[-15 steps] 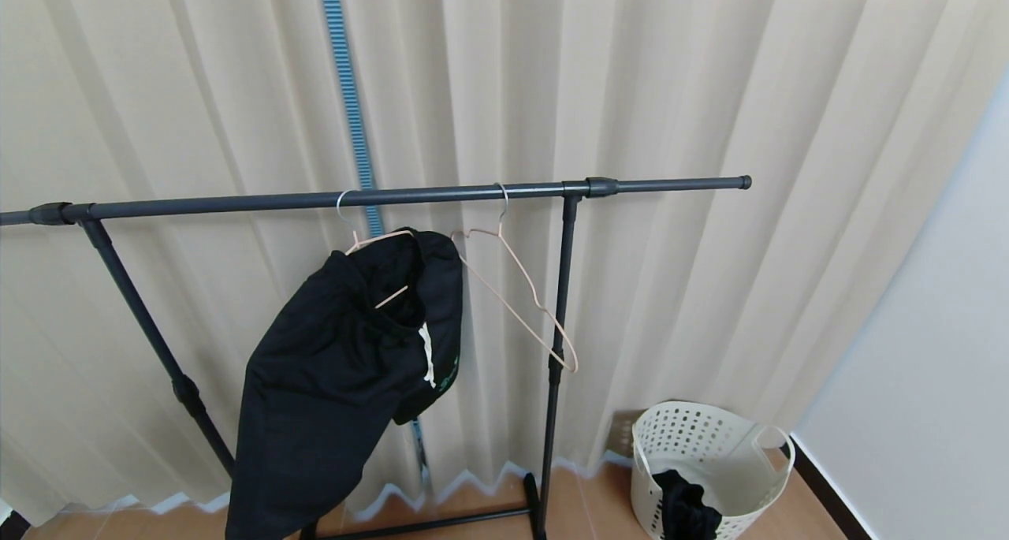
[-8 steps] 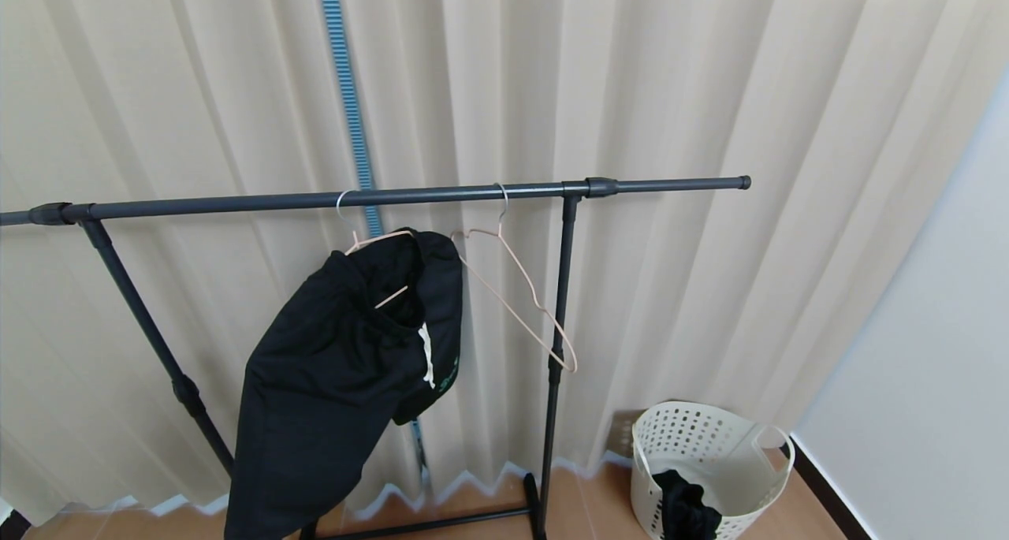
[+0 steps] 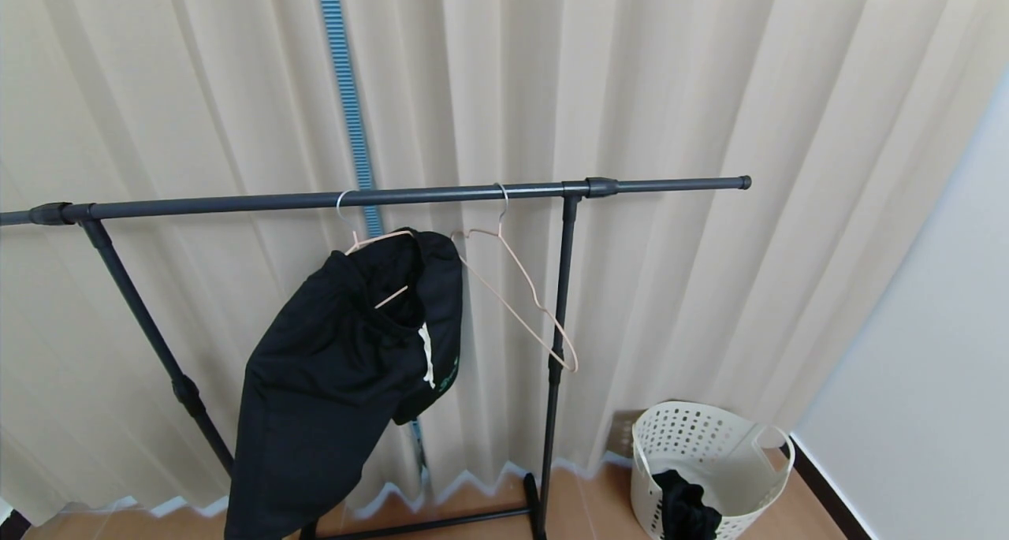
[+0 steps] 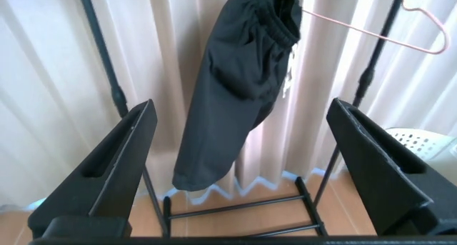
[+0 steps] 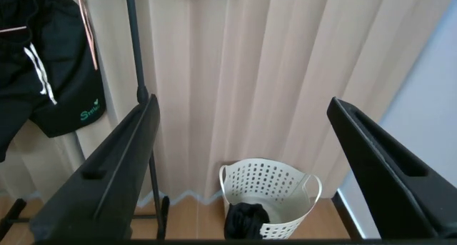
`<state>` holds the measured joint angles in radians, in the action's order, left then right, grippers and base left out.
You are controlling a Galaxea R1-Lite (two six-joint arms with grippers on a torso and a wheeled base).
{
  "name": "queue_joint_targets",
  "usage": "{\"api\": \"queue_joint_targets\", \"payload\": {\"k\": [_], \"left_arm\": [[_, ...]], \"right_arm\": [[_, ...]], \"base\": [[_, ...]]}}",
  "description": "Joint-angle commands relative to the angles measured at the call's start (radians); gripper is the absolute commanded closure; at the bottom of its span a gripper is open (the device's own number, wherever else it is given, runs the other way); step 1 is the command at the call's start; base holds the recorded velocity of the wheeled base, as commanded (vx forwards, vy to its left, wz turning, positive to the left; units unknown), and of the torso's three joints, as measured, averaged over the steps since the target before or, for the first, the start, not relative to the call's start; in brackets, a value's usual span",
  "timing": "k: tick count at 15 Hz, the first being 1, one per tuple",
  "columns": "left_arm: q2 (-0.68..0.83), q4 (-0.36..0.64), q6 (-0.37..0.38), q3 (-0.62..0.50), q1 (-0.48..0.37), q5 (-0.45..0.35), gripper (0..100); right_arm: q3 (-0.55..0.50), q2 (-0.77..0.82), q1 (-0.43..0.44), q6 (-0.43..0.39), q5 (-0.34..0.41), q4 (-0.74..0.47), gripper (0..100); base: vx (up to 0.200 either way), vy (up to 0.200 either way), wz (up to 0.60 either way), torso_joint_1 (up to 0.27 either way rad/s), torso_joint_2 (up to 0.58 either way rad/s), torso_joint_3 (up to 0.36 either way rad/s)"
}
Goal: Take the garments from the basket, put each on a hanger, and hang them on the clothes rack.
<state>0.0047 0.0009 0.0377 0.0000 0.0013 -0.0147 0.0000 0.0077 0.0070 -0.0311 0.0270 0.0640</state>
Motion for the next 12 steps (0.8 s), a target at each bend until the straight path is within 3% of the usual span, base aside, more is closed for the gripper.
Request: {"api": "queue_joint_targets", "payload": {"k": [1,7,12], "left_arm": [[0.001,0.002,0.001,0.0,0.0,-0.036,0],[0.003,0.002,-0.002,0.0,0.0,-0.036,0],[0.003,0.002,-0.004,0.0,0.0,-0.034,0]], "right_arm": [[0.0,0.003,0.001,0.003,0.002,-0.001,0],[0.0,0.003,0.001,0.002,0.002,-0.001,0],[0.0,0.002,0.001,0.011,0.001,-0.001,0]], "base": [[0.0,0.0,0.0,0.0,0.0,0.0],[0.0,0.0,0.0,0.0,0.0,0.0],[0.0,0.0,0.0,-0.129,0.3,0.156]]}}
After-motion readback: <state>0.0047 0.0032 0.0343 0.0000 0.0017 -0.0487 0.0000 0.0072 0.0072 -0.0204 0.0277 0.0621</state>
